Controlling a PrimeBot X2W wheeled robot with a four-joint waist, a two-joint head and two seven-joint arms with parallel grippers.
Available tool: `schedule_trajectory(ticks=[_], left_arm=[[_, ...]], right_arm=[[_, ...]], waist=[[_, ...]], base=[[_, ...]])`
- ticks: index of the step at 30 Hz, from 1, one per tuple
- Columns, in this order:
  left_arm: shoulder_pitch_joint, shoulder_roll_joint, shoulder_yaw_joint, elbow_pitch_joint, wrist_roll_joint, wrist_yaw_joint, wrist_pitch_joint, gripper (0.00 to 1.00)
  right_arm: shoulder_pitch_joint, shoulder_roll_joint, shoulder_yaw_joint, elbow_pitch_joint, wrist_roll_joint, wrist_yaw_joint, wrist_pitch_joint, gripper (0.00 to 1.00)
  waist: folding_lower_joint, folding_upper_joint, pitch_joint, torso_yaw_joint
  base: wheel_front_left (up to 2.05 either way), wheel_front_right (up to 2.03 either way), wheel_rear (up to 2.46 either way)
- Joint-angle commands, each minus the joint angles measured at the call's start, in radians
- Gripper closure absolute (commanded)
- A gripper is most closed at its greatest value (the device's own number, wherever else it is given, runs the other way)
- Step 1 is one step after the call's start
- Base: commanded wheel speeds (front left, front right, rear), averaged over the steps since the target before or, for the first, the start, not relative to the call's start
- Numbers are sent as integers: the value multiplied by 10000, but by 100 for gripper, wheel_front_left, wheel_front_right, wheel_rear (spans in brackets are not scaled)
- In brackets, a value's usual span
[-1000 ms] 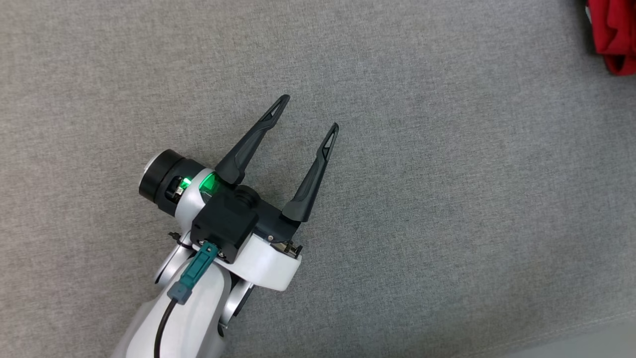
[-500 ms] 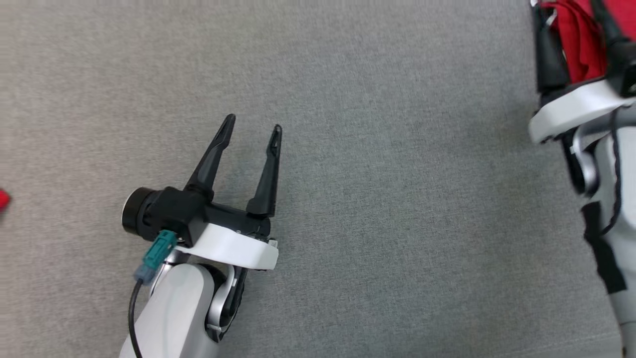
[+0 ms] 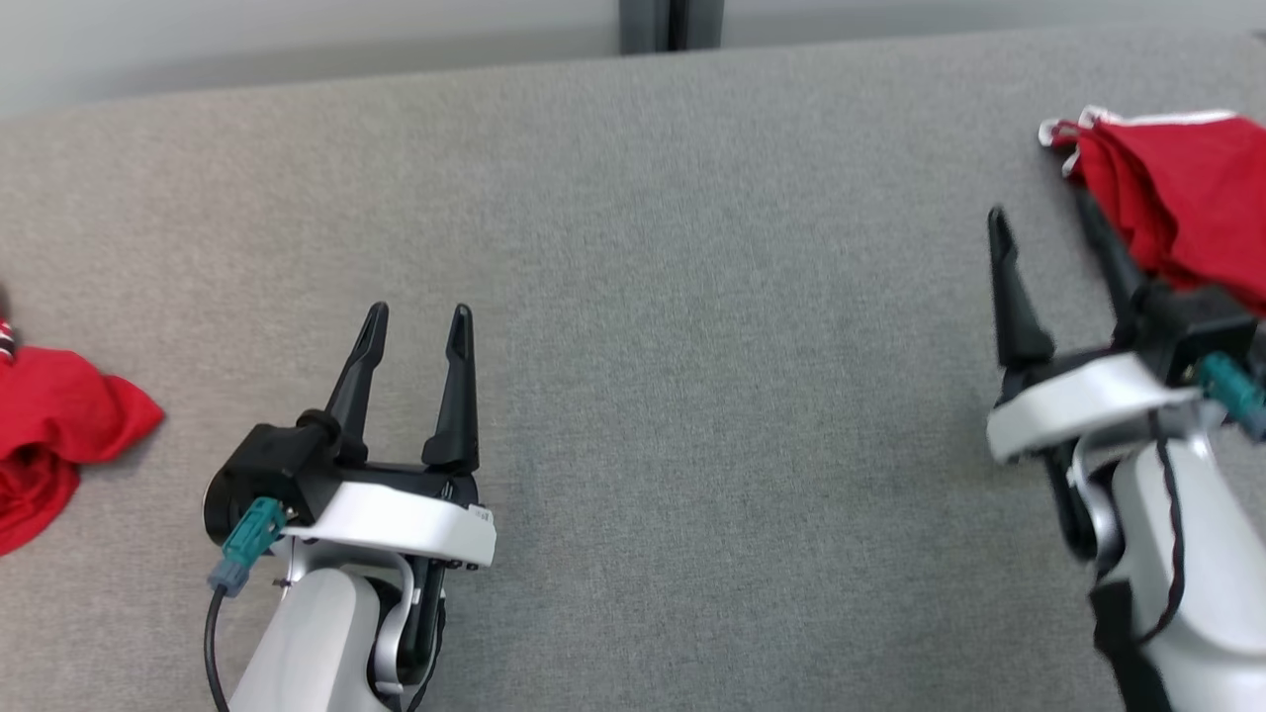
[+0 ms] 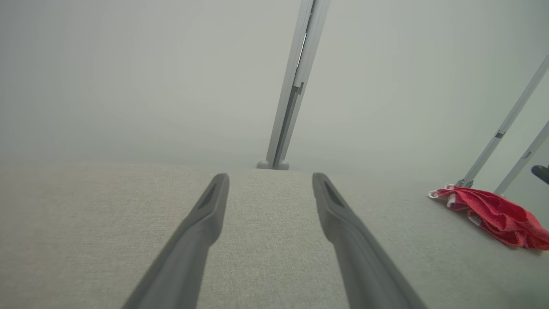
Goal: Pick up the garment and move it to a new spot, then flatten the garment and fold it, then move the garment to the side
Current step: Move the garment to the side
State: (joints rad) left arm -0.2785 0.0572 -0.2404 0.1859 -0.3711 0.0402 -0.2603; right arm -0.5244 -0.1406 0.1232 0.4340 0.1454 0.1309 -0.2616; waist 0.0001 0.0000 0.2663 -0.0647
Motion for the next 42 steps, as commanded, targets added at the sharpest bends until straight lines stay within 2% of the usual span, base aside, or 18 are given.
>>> schedule_trajectory(ticks=[1, 5, 9, 15, 23, 28, 32, 42], left_arm=[[73, 40, 76, -23, 41, -38, -50, 0], [483, -7, 362, -158, 214, -140, -48, 0], [874, -42, 646, -383, 295, -362, -49, 0], [1383, -45, 820, -591, 458, -444, -50, 0], [2153, -44, 872, -534, 939, -600, -51, 0], [2582, -48, 848, -489, 992, -376, -51, 0], [2855, -51, 831, -556, 1140, 34, -52, 0], [2908, -50, 881, -470, 1179, 130, -52, 0]], right_arm=[[284, 53, -32, -113, 56, -2, -50, 0], [1290, 241, 62, -732, 121, -2, -50, 0], [2152, 399, -219, -1182, 279, -2, -50, 0], [3186, 655, -574, -1848, 37, -2, -50, 0], [4273, 786, -541, -2232, -159, -2, -50, 0], [4737, 807, -343, -2454, -115, -2, -50, 0], [4966, 826, -302, -2534, -116, -2, -50, 0], [5105, 860, -325, -2464, -101, -2, -50, 0]], waist=[[-1, 0, -418, 107], [-1, 0, -801, 152], [-1, 0, -1129, 274], [-1, 0, -1542, 403], [-1, 0, -2102, 560], [-1, 0, -2419, 595], [-1, 0, -2583, 555], [-1, 0, -2683, 461]], base=[[0, 0, 0], [0, 0, 0], [0, 0, 0], [0, 0, 0], [0, 0, 0], [0, 0, 0], [0, 0, 0], [0, 0, 0]])
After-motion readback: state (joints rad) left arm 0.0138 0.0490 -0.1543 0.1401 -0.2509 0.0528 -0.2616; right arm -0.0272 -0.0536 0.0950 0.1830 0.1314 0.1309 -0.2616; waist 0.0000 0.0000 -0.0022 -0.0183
